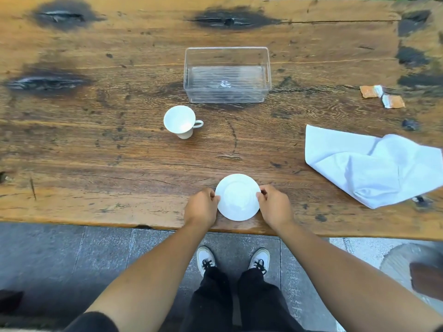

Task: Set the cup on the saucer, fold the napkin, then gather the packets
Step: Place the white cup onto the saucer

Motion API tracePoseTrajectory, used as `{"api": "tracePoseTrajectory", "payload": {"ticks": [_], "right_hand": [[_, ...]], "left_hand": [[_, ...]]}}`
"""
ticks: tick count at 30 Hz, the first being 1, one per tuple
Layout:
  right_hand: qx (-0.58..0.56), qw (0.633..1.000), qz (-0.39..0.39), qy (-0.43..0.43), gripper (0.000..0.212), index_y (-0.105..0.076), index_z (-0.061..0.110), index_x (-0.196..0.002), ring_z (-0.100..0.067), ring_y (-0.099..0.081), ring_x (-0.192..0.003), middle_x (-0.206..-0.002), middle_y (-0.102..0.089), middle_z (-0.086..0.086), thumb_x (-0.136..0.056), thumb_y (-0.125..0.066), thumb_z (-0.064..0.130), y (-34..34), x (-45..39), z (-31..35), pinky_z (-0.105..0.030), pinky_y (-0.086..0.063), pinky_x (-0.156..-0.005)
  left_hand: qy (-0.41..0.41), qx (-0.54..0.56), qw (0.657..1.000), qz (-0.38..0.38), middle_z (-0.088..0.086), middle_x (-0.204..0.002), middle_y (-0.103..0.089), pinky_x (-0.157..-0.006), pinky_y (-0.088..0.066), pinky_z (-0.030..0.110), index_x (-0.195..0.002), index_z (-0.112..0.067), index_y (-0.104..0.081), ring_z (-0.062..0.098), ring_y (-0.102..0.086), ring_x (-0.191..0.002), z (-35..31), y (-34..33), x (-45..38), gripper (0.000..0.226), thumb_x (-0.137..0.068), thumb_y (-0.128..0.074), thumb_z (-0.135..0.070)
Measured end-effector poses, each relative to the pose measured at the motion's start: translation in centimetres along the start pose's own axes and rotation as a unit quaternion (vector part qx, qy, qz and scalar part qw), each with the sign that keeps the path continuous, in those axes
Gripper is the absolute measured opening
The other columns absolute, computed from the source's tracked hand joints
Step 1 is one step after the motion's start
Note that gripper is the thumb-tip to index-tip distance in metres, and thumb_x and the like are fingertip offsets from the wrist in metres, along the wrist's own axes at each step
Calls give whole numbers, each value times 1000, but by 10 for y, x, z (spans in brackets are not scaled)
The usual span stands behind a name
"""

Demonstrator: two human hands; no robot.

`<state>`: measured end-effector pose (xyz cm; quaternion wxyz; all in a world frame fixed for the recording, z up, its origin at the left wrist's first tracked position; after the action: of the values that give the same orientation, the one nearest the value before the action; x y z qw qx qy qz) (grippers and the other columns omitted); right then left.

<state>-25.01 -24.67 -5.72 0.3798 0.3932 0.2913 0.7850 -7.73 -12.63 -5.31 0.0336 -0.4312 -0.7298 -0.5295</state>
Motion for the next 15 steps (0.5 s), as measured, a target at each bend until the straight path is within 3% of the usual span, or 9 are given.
{"api": "tracePoseTrajectory", "payload": {"ticks": [4, 9, 12, 15], "right_hand": [[42, 999, -3, -1, 31, -57, 15, -118, -33, -63, -90, -101, -70, -13, -94, -48, 33, 4, 3, 1, -39, -53, -69], [-39, 998, -42, 27, 27, -61, 16, -109, -27, -59, -96, -108, -62, -8, -95, -45, 34, 29, -17, 41, -37, -49, -77], [-101, 991, -39, 79, 27, -66, 16, -92, -23, -59, -93, -92, -65, -5, -94, -45, 33, 34, -54, 103, -35, -45, -77], [-217, 975, 10, 37, 32, -63, 13, -79, -29, -67, -77, -72, -65, -5, -90, -44, 36, 20, -91, 157, -46, -55, -72]], "left_hand": [[-25, -2, 1000, -8, 4, -85, -70, -59, -43, 29, -95, -20, -62, 25, -61, -75, 2, 6, -1, 18, -91, -53, -36], [-10, 100, 985, -139, 11, -86, -70, -63, -44, 34, -96, -12, -63, 33, -62, -80, 23, 71, -31, 32, -95, -44, -37], [17, 197, 963, -185, 12, -82, -67, -69, -47, 38, -84, -10, -61, 34, -61, -82, 31, 116, -67, 33, -95, -42, -35], [33, 256, 947, -193, 12, -88, -68, -79, -52, 45, -91, -13, -61, 34, -63, -86, 29, 146, -100, 31, -93, -40, -37]]}}
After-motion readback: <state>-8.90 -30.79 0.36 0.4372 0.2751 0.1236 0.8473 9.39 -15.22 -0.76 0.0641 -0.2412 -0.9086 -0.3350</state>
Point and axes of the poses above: each hand's wrist, its own x-axis away from the middle knuckle, its own y-axis out of the back of the hand, z = x × y, the point moved 5 cm from there along -x, towards the middle knuckle
